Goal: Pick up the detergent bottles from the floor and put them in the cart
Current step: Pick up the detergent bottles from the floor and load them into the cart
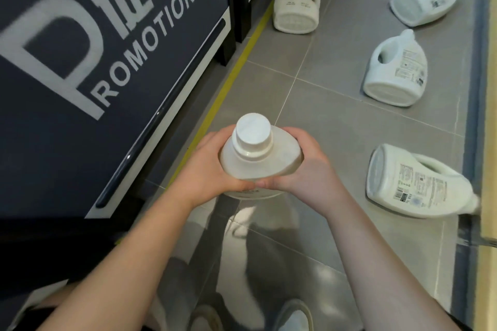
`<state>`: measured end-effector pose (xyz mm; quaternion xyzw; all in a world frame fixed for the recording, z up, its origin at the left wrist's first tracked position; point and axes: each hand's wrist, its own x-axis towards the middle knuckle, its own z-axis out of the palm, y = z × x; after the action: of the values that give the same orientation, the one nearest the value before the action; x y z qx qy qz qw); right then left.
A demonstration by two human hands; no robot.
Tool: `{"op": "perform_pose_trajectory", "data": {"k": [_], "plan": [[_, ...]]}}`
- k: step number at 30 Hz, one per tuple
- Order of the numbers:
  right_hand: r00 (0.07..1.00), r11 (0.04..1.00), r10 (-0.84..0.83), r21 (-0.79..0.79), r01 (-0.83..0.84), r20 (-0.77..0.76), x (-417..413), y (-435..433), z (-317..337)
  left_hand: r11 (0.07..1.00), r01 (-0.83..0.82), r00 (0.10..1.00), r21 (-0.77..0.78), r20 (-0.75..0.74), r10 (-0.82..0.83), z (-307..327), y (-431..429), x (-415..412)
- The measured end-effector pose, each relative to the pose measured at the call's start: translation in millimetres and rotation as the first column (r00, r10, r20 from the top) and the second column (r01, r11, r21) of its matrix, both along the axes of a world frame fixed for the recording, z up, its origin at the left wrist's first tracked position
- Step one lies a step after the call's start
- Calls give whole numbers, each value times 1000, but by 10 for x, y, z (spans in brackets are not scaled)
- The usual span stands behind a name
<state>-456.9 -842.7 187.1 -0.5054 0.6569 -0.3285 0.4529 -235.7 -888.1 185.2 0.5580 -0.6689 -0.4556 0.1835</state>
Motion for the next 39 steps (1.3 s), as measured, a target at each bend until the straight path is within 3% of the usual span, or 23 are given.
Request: {"op": "perform_pose_trajectory", "data": {"k": [7, 17, 21, 28, 39], "plan": [[1000, 999, 6, -33, -5, 23, -73, 115, 1825, 1000, -10, 999, -17, -32, 10, 1823, 129, -75], [999, 981, -14, -192, 22, 47, -23, 451, 5098, 978, 57, 997, -202, -29, -64, 5259, 406, -18], [998, 955, -33, -293, 47, 53, 84, 648, 6111, 970, -46, 988, -238, -153, 9, 6155, 614, 109], [996, 915, -42, -398, 69, 76, 285, 1043, 7083, 956, -104, 953, -274, -301, 18, 7006, 1010, 285], [1000, 870, -7, -492, 14, 17, 703, 1217, 7522, 924, -132, 943, -358, -333, 5, 7409, 1259, 712]]}}
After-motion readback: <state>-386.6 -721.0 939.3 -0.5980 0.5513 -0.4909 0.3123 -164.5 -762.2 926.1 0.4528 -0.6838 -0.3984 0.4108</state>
